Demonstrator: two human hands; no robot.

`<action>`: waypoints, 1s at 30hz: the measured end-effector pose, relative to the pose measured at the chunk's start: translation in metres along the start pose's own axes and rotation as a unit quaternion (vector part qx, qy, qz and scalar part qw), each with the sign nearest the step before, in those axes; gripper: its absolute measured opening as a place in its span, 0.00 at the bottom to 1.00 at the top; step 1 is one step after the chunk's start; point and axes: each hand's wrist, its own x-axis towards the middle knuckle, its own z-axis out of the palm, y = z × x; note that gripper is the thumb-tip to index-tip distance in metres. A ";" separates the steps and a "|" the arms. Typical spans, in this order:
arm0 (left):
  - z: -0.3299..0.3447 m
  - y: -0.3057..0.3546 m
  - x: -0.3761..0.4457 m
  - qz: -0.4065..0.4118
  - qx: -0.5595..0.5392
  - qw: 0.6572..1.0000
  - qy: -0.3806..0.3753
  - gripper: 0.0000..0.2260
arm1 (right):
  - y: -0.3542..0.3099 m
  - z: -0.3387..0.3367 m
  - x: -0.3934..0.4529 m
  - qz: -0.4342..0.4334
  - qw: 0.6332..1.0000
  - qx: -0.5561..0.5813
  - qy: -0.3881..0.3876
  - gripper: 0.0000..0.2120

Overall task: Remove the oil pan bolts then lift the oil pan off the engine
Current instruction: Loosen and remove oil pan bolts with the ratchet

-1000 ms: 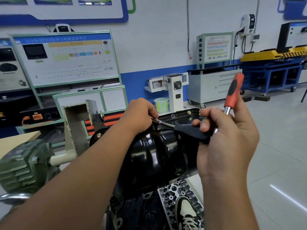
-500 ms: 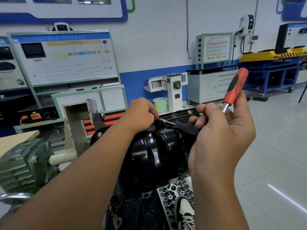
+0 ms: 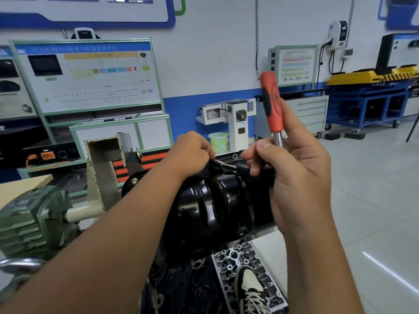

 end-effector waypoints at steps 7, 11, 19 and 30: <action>0.000 -0.002 0.001 0.003 -0.002 1.000 -0.004 0.26 | 0.007 0.023 -0.002 -0.003 0.963 0.046 0.264 0.32; 0.001 -0.005 0.002 -0.001 0.002 1.000 0.009 0.26 | -0.005 0.013 0.008 0.030 0.999 -0.039 0.011 0.25; 0.006 -0.004 0.004 0.008 0.030 0.999 -0.045 0.16 | -0.014 0.021 0.000 0.047 0.999 -0.021 -0.002 0.25; -0.002 0.013 -0.005 -0.007 0.001 0.996 -0.090 0.26 | -0.017 0.019 -0.004 0.067 0.988 -0.003 -0.141 0.31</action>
